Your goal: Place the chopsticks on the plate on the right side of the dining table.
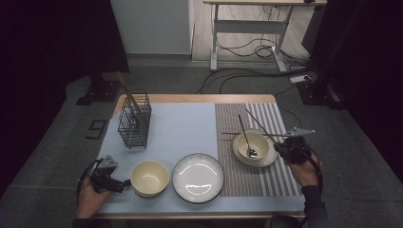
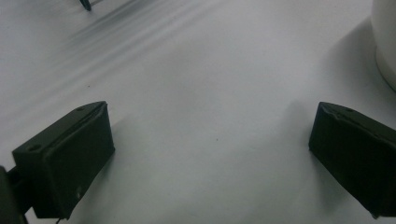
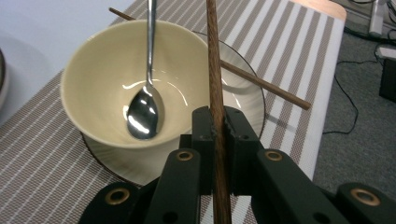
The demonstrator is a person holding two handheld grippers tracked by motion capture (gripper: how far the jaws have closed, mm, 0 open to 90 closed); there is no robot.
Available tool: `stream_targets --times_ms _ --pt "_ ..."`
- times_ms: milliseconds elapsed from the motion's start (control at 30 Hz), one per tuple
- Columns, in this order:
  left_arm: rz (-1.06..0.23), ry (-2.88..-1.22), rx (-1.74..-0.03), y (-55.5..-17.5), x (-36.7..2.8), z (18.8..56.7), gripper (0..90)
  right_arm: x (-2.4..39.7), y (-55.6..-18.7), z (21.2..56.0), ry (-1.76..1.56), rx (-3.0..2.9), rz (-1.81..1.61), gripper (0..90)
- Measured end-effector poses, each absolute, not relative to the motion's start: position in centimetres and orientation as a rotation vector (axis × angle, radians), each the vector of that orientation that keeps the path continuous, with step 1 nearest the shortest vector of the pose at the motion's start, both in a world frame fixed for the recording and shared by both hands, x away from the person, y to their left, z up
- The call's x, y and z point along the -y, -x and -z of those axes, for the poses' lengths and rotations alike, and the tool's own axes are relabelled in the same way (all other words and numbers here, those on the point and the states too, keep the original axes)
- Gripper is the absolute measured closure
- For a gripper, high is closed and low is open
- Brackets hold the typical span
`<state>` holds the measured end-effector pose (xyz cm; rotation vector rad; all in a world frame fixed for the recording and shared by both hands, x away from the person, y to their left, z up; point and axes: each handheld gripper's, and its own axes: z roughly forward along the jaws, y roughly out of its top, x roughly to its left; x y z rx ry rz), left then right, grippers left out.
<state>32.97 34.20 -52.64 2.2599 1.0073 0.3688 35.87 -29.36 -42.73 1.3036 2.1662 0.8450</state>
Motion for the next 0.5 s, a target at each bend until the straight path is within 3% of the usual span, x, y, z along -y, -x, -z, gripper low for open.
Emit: stream_targets --times_ms 500 --pt "-0.369 -2.261 -1.007 -33.0 -34.2 52.6 0.0 30.0 -36.3 44.9 -1.346 -2.153 -0.812 83.8"
